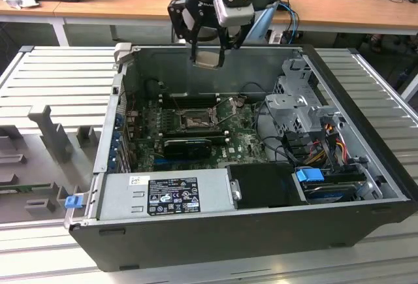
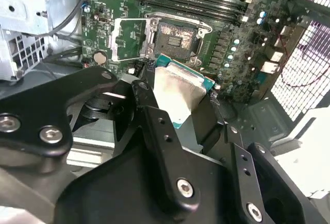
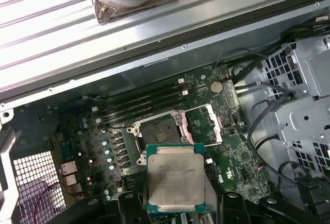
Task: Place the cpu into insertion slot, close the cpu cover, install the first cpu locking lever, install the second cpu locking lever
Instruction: 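Place the cpu into insertion slot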
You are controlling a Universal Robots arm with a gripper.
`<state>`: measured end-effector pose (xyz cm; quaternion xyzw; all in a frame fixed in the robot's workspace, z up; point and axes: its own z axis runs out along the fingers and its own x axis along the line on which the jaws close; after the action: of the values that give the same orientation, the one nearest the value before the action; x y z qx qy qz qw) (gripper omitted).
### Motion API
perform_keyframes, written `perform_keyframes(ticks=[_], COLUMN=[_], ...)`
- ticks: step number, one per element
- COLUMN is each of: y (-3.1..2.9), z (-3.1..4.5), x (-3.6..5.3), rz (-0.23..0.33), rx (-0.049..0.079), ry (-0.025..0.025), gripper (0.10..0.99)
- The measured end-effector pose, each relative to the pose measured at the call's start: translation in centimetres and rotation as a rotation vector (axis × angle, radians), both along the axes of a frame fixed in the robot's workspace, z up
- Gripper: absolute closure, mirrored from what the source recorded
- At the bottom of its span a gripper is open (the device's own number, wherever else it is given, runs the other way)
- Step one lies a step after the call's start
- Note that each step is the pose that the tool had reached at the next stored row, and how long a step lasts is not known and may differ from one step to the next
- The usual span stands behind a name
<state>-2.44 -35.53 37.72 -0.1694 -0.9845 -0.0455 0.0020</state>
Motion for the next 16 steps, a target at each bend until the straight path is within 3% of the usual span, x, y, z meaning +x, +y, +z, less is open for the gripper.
perform_keyframes(ticks=[4,11,16], y=[0.00,0.00,0.00], z=[-0.06,-0.08,-0.54], x=[0.00,0.00,0.00], rz=[-0.122,-0.214,-0.228], rx=[0.000,0.000,-0.001], ry=[0.0000,-0.0001,-0.0001], gripper=[0.557,0.557,0.557])
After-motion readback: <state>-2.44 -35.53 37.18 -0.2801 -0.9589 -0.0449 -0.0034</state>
